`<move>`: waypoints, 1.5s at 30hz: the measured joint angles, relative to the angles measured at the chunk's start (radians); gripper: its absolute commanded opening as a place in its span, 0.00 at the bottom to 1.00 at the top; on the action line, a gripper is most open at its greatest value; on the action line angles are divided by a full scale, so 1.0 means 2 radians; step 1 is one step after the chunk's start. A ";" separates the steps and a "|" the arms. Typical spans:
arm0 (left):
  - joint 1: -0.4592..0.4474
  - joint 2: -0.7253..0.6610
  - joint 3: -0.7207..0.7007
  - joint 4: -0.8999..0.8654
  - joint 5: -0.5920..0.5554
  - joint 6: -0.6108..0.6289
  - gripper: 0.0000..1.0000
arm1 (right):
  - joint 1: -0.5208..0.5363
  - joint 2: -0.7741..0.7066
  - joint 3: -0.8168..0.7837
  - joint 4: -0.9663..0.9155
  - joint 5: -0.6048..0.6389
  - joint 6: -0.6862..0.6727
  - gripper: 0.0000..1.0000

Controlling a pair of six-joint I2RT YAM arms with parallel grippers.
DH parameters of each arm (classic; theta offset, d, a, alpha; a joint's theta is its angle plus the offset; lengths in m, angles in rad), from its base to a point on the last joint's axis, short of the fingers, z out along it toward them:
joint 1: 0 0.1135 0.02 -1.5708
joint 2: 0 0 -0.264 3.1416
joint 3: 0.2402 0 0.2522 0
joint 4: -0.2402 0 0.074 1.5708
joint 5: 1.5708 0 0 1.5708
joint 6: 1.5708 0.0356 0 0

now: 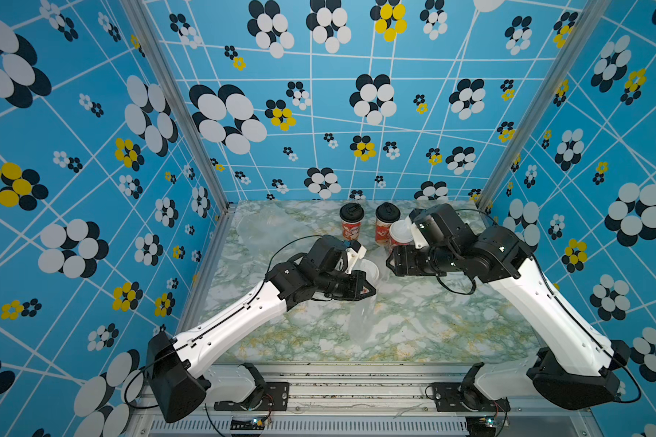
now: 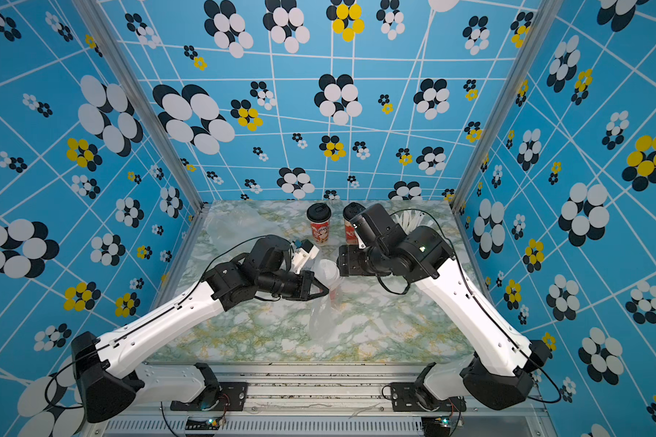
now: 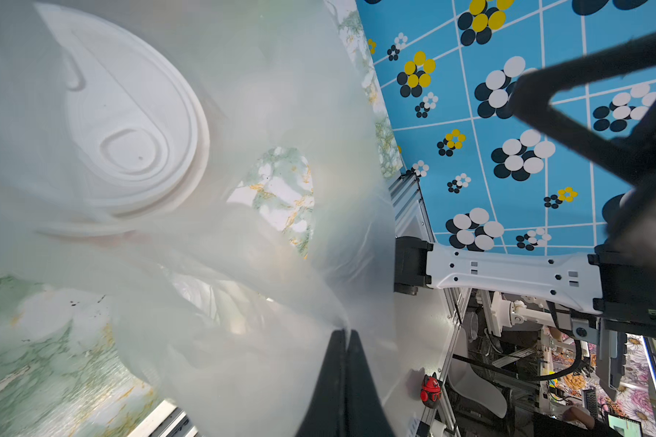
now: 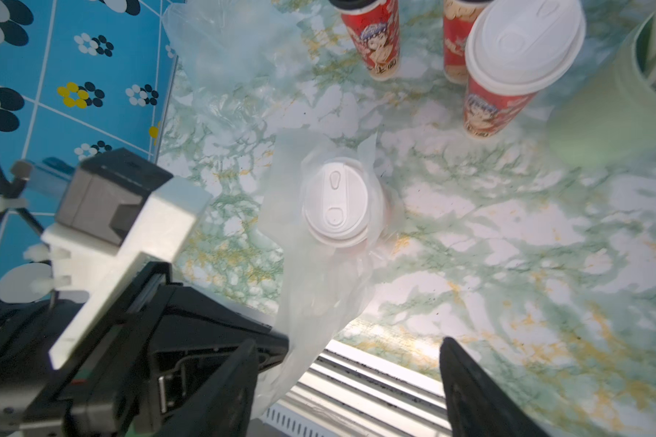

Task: Pack milk tea into plastic carrier bags
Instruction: Adjust the plastic carrier bag at the center of the board.

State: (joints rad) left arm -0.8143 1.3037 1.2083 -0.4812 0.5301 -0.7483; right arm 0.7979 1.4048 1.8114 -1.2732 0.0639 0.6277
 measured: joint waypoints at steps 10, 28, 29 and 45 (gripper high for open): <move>-0.004 -0.001 -0.034 0.018 0.010 -0.008 0.00 | 0.026 0.049 -0.051 0.003 -0.009 0.059 0.67; 0.008 -0.069 -0.039 0.007 -0.019 -0.004 0.00 | 0.067 0.066 -0.049 -0.063 -0.028 0.064 0.69; 0.008 -0.069 -0.041 0.007 -0.019 -0.004 0.00 | 0.072 0.068 -0.049 -0.061 -0.033 0.065 0.69; 0.020 -0.086 -0.048 -0.051 -0.045 0.014 0.00 | 0.085 0.085 -0.093 -0.043 -0.048 0.082 0.29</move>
State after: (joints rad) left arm -0.7742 1.1320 1.1118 -0.5838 0.4404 -0.7197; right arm 0.9684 1.5745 1.6257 -1.3594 -0.0326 0.7914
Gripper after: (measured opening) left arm 0.043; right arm 0.365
